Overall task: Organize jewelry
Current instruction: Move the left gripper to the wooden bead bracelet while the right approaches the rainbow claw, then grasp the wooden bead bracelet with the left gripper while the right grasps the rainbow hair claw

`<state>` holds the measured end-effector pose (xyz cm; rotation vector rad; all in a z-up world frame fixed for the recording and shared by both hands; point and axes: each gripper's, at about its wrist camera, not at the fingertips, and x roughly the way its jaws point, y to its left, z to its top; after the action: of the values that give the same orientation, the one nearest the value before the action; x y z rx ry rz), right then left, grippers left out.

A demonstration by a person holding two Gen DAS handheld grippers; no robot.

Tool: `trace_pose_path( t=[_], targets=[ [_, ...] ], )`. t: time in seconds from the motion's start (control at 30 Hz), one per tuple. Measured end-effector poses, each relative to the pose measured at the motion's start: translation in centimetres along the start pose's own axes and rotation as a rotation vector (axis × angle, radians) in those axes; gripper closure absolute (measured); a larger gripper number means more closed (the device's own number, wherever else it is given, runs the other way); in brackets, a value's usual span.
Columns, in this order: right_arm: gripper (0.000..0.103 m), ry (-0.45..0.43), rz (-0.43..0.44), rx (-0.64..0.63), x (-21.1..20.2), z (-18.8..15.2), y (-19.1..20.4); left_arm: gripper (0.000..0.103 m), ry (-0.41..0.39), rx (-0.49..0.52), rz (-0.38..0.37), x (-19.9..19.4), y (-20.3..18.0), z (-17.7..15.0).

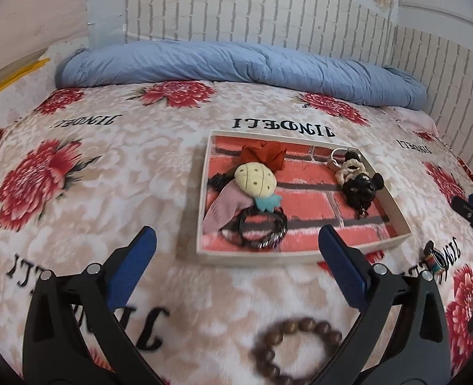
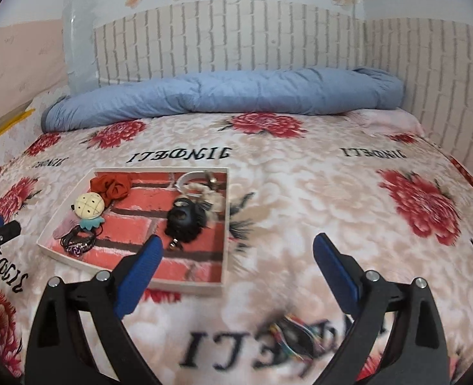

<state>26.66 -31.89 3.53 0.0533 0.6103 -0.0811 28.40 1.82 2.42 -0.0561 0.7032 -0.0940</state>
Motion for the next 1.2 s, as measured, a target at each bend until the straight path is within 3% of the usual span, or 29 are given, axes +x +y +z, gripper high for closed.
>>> trace_pose_path(
  t=[0.23,0.57,0.87,1.2],
  targets=[
    [0.010,0.017,-0.066,0.013,-2.2,-2.7,-3.4,0.005,0.006,0.007,0.007,-2.2,-0.6,-2.3],
    [0.010,0.105,-0.122,0.040,0.5,-6.0,-6.8,0.005,0.068,0.018,0.015,-1.3,-1.0,-6.2],
    [0.010,0.169,-0.119,-0.068,2.7,-7.6,-5.1,0.005,0.166,0.045,0.005,1.7,-2.1,-8.7],
    [0.012,0.234,-0.126,-0.100,4.7,-8.3,-4.7,0.006,0.204,0.069,0.011,2.7,-2.3,-9.7]
  ],
)
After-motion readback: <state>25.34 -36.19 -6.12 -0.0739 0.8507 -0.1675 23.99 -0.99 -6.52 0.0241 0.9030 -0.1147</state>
